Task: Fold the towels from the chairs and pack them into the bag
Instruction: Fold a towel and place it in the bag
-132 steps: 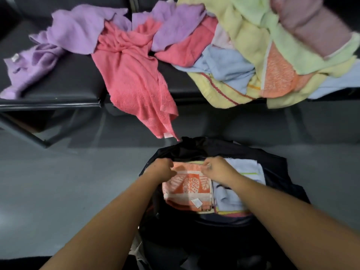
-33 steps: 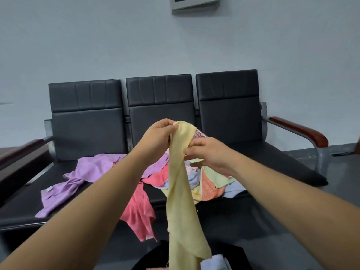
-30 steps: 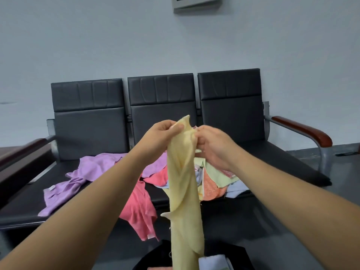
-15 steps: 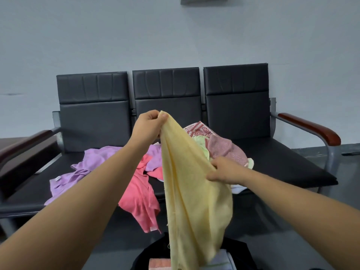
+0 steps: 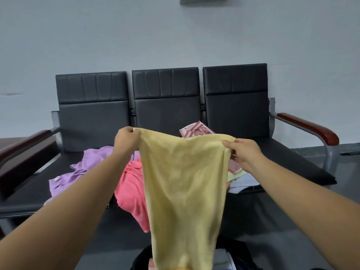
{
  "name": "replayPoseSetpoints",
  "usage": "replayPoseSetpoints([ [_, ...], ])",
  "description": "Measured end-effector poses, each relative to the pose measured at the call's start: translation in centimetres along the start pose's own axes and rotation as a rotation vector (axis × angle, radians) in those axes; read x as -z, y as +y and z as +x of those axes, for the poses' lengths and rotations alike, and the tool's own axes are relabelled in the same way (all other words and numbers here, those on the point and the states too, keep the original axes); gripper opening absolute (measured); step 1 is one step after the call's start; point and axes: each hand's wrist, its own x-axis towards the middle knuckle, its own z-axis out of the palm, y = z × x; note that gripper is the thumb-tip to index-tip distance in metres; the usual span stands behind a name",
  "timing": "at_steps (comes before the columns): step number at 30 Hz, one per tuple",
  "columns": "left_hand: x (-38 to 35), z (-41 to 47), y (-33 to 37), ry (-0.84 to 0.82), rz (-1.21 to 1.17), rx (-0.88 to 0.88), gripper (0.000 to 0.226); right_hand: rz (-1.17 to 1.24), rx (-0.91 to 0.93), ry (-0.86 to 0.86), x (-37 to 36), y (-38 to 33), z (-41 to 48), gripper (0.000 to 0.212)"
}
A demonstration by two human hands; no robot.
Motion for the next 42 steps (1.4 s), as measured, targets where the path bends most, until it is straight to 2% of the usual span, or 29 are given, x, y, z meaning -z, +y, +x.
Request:
replayPoseSetpoints([
  [1,-0.1,-0.2,-0.1,-0.072,-0.087,0.008,0.019,-0.080,0.039,0.028,-0.5,-0.3,0.1,0.010],
  [4,-0.5,-1.3,0.5,-0.315,-0.312,0.002,0.027,-0.324,0.178,0.087,-2.3,-1.1,0.0,0.037],
  [7,-0.6,-2.3,1.8,-0.573,-0.400,-0.043,0.022,-0.469,0.296,0.055,-3.8,-2.1,-0.5,0.030],
  [10,-0.5,-2.8,2.9,-0.785,-0.423,-0.107,0.013,-0.384,0.279,-0.078,-5.4,-2.8,-1.6,0.013],
  [13,-0.7,-3.1,3.7,-0.772,-0.267,-0.246,0.012,-0.262,0.252,-0.164,-6.7,-3.3,-2.9,0.008],
  [15,-0.7,-3.3,4.1,-0.724,-0.190,-0.304,0.010,-0.208,0.288,-0.186,-7.2,-3.7,-3.7,0.017],
  [16,-0.7,-3.4,4.3,-0.696,-0.170,-0.321,0.012,-0.231,0.333,-0.187,-7.4,-3.7,-3.9,0.021],
  [18,-0.7,-3.5,4.6,-0.617,-0.131,-0.354,0.015,-0.280,0.447,-0.177,-7.8,-4.2,-4.8,0.013],
  [21,-0.9,-3.7,4.9,-0.522,-0.066,-0.409,0.010,-0.292,0.447,-0.245,-8.5,-4.4,-5.3,0.012],
  [24,-0.6,-4.1,5.5,-0.535,-0.078,-0.453,0.017,-0.424,0.468,-0.354,-9.1,-4.3,-5.6,0.018],
  [26,-0.6,-4.5,5.7,-0.552,-0.071,-0.472,0.016,-0.505,0.518,-0.347,-9.4,-4.1,-5.5,0.020],
  [28,-0.7,-4.5,5.6,-0.539,-0.068,-0.447,0.012,-0.484,0.528,-0.317,-9.3,-4.0,-5.3,0.018],
  [30,-0.7,-4.3,5.1,-0.577,-0.021,-0.404,0.013,-0.422,0.490,-0.318,-9.1,-4.0,-5.2,0.021],
  [33,-0.9,-3.6,3.7,-0.730,0.204,-0.410,0.011,-0.264,0.370,-0.334,-8.2,-4.2,-5.0,0.024],
  [35,-1.2,-3.2,2.1,-0.842,0.292,-0.344,0.015,-0.118,0.288,-0.340,-7.6,-4.5,-4.7,0.021],
  [38,-1.7,-2.4,-0.7,-0.876,0.465,-0.253,0.047,0.050,0.195,-0.298,-6.3,-4.8,-3.6,0.014],
  [40,-1.5,-2.0,-1.6,-0.816,0.406,-0.237,0.049,0.042,0.144,-0.198,-5.2,-4.6,-2.6,0.012],
  [42,-0.9,-1.9,-1.3,-0.742,0.230,-0.268,0.042,-0.076,0.103,-0.116,-4.2,-4.2,-1.9,0.019],
])
